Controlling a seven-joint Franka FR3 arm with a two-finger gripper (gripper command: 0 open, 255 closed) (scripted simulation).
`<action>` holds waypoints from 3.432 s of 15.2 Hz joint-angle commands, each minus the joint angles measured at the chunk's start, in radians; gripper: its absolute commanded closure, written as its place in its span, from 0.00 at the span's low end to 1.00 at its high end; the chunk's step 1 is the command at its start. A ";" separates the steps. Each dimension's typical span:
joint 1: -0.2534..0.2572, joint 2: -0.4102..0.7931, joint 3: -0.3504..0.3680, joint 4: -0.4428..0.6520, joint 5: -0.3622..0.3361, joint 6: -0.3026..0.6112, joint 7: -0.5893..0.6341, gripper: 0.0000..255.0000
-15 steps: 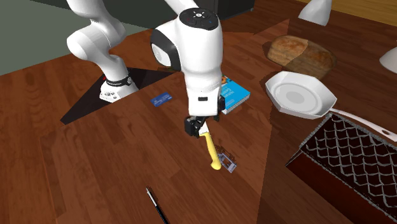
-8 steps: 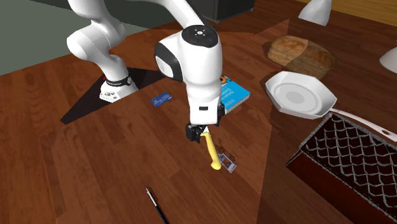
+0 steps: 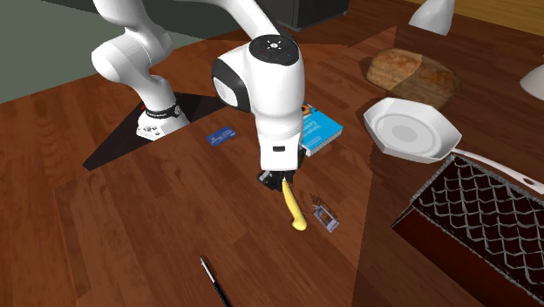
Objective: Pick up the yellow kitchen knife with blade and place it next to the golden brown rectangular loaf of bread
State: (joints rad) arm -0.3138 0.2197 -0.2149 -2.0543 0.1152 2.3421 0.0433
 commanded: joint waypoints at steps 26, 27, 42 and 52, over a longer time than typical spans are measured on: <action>0.007 -0.114 -0.009 0.122 -0.045 -0.232 0.037 1.00; 0.007 -0.118 -0.010 0.131 -0.047 -0.245 0.038 1.00; 0.008 -0.154 -0.011 0.290 -0.061 -0.438 0.052 1.00; 0.078 -0.114 0.048 0.394 -0.070 -0.498 0.188 1.00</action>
State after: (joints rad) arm -0.2480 0.1018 -0.1762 -1.6596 0.0480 1.8389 0.2077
